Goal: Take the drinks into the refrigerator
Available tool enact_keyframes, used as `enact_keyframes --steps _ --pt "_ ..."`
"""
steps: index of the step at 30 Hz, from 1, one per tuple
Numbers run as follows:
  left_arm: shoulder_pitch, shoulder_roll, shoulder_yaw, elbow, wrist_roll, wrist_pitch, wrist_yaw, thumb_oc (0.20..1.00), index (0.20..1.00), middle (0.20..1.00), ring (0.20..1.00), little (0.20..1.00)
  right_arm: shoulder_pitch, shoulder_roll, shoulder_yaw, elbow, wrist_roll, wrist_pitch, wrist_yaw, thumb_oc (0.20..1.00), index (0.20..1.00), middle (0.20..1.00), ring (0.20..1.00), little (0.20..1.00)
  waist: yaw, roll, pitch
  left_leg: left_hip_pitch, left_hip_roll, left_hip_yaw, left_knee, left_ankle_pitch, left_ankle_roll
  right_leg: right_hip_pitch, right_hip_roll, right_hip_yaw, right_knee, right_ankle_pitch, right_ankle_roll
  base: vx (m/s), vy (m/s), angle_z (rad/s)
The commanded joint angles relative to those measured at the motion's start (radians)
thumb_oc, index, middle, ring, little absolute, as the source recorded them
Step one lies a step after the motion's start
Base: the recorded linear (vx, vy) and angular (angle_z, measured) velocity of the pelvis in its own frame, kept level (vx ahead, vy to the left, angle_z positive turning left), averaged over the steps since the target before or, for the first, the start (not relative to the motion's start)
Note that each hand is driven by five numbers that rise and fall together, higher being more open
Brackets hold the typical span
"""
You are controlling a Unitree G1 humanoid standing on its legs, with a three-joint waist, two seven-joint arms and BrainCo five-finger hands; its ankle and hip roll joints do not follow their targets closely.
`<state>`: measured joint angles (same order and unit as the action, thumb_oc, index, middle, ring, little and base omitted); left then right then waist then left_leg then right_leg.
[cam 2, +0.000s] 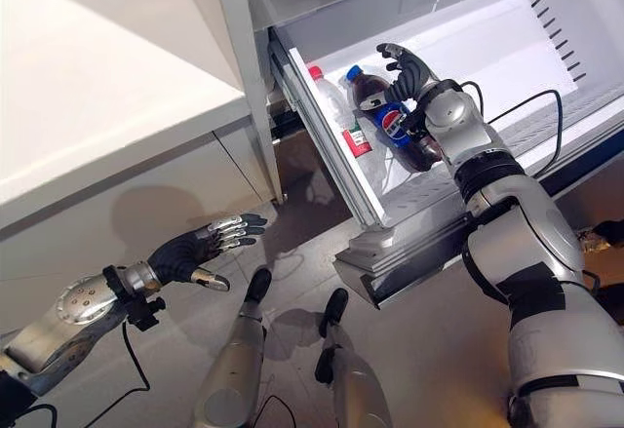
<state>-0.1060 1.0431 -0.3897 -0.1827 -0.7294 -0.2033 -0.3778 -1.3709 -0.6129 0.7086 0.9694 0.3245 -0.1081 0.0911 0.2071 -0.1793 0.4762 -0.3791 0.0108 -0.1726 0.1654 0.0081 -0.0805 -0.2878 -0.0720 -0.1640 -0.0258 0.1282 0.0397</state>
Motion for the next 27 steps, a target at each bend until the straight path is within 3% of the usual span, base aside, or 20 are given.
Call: enact_keyframes --steps 1,5,6,7,9,11,13,20,21,27 --pt "0.053 0.033 0.068 -0.101 0.013 -0.051 0.001 1.0 1.0 1.0 1.0 1.0 0.001 -0.13 -0.045 -0.174 0.12 -0.064 -0.01 1.0 1.0 1.0 1.0 1.0 -0.005 -0.009 -0.031 0.043 -0.052 -0.026 -0.066 0.015 0.097 0.014 0.009 -0.027 0.153 -0.126 0.041 0.0 0.0 0.0" --pt "0.076 0.034 0.105 -0.088 0.028 -0.059 -0.006 1.0 1.0 1.0 1.0 1.0 0.159 -0.317 -0.116 -0.476 0.162 -0.093 0.033 1.0 1.0 1.0 1.0 1.0 -0.028 -0.018 -0.045 0.044 -0.056 -0.023 -0.058 0.007 0.098 0.018 0.004 -0.025 0.158 -0.127 0.044 0.0 0.0 0.0" --pt "0.075 0.036 0.102 -0.089 0.028 -0.059 -0.006 1.0 1.0 1.0 1.0 1.0 0.168 -0.32 -0.122 -0.482 0.162 -0.092 0.033 1.0 1.0 1.0 1.0 1.0 -0.026 -0.019 -0.046 0.043 -0.056 -0.023 -0.058 0.007 0.098 0.018 0.004 -0.026 0.158 -0.127 0.044 0.0 0.0 0.0" --pt "0.085 0.034 0.112 -0.082 0.033 -0.06 -0.015 1.0 1.0 1.0 1.0 1.0 0.27 -0.414 -0.186 -0.612 0.174 -0.099 0.047 1.0 1.0 1.0 1.0 1.0 -0.038 -0.023 -0.059 0.045 -0.058 -0.021 -0.054 0.002 0.099 0.022 0.002 -0.024 0.156 -0.129 0.044 0.0 0.001 -0.04" --pt "0.089 0.032 0.117 -0.079 0.04 -0.062 -0.024 1.0 1.0 1.0 1.0 1.0 0.365 -0.465 -0.252 -0.679 0.195 -0.118 0.058 1.0 1.0 1.0 1.0 1.0 -0.051 -0.025 -0.068 0.046 -0.061 -0.017 -0.047 -0.003 0.101 0.027 0.001 -0.019 0.155 -0.128 0.045 0.0 0.0 0.0" --pt "0.104 0.024 0.139 -0.078 0.049 -0.066 -0.027 1.0 1.0 1.0 1.0 1.0 0.506 -0.514 -0.361 -0.781 0.218 -0.131 0.068 1.0 1.0 1.0 1.0 1.0 -0.07 -0.026 -0.079 0.047 -0.062 -0.014 -0.042 -0.008 0.102 0.029 0.0 -0.014 0.155 -0.126 0.047 -0.01 0.006 -0.03" --pt "0.143 0.011 0.179 -0.075 0.057 -0.07 -0.04 1.0 1.0 1.0 1.0 1.0 0.757 -0.55 -0.568 -0.892 0.261 -0.152 0.1 1.0 1.0 1.0 1.0 1.0 -0.099 -0.029 -0.1 0.051 -0.063 -0.007 -0.034 -0.015 0.104 0.035 0.001 -0.006 0.153 -0.126 0.049 0.0 0.017 -0.08" --pt "0.231 -0.01 0.261 -0.058 0.076 -0.073 -0.061 1.0 1.0 1.0 1.0 1.0 1.235 -0.521 -0.948 -1.056 0.242 -0.16 0.152 1.0 1.0 1.0 1.0 1.0 -0.135 -0.033 -0.143 0.066 -0.063 0.016 -0.034 -0.024 0.106 0.043 0.003 0.026 0.138 -0.117 0.053 -0.01 0.024 -0.16" --pt "0.251 -0.023 0.277 -0.05 0.082 -0.079 -0.066 1.0 1.0 1.0 1.0 1.0 1.317 -0.481 -1.009 -1.066 0.256 -0.169 0.158 1.0 1.0 1.0 1.0 1.0 -0.148 -0.028 -0.154 0.069 -0.064 0.023 -0.038 -0.023 0.107 0.047 0.001 0.032 0.128 -0.112 0.054 -0.03 0.03 -0.22" --pt "0.311 -0.068 0.339 -0.041 0.098 -0.09 -0.075 1.0 1.0 1.0 1.0 1.0 1.502 -0.348 -1.111 -1.092 0.173 -0.166 0.185 1.0 1.0 1.0 1.0 1.0 -0.169 -0.009 -0.178 0.076 -0.065 0.041 -0.048 -0.021 0.108 0.051 -0.005 0.051 0.109 -0.102 0.057 -0.02 0.037 -0.14"
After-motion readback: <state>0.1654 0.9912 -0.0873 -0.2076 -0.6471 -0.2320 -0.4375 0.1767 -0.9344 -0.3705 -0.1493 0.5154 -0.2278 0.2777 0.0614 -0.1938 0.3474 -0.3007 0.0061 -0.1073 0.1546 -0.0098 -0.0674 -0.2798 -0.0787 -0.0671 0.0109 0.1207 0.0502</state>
